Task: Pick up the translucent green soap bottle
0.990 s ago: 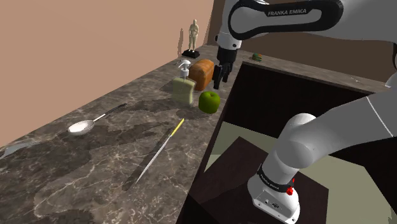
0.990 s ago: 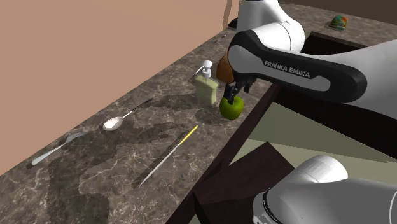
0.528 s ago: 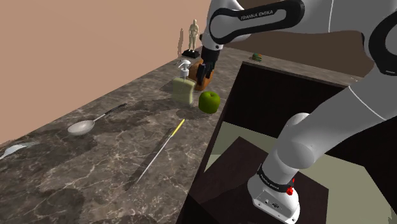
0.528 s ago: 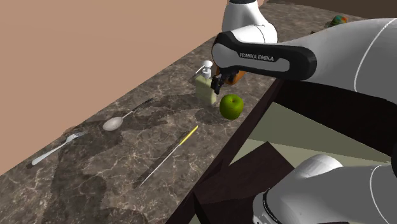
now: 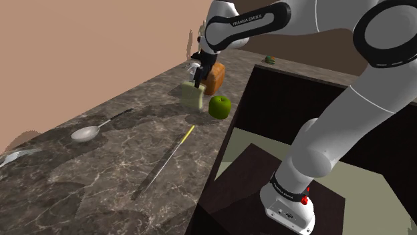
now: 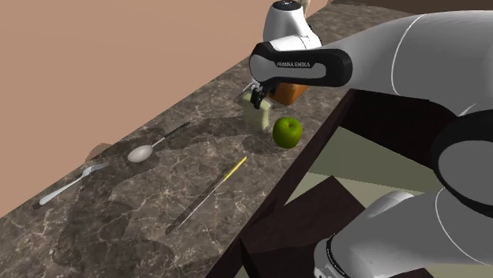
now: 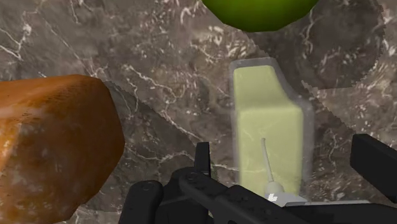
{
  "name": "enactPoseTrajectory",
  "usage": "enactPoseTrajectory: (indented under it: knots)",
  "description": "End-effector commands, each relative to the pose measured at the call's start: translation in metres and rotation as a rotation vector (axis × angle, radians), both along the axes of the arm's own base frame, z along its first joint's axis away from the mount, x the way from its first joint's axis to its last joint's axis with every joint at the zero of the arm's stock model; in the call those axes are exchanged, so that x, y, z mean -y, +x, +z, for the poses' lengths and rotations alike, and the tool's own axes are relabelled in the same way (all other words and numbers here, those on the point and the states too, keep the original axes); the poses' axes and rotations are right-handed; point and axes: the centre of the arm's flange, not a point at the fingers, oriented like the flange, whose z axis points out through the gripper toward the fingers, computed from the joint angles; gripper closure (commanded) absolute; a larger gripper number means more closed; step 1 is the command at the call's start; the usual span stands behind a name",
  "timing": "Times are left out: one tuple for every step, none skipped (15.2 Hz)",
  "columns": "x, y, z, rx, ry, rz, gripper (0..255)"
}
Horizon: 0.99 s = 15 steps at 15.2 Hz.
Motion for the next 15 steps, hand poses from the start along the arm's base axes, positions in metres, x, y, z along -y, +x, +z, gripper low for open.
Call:
enactPoseTrajectory:
  knots:
    - [0.001,0.002,-0.010,0.002,0.000,0.002,0]
    - [0.001,0.002,-0.016,0.002,0.000,0.002,0]
    - [0.001,0.002,-0.021,0.002,0.000,0.002,0]
    - [0.001,0.002,-0.026,0.002,0.000,0.002,0]
    - [0.001,0.002,-0.029,0.002,0.000,0.002,0]
    - [0.001,0.002,-0.029,0.002,0.000,0.002,0]
    - [0.001,0.002,-0.029,0.002,0.000,0.002,0]
    - [0.001,0.002,-0.029,0.002,0.000,0.002,255]
    - [0.001,0.002,-0.029,0.002,0.000,0.002,255]
    - [0.001,0.002,-0.029,0.002,0.000,0.002,255]
    - [0.001,0.002,-0.029,0.002,0.000,0.002,255]
    - [0.001,0.002,-0.029,0.002,0.000,0.002,255]
    - [0.001,0.002,-0.029,0.002,0.000,0.002,255]
    - [0.001,0.002,-0.029,0.002,0.000,0.002,255]
    - [0.001,0.002,-0.029,0.002,0.000,0.002,255]
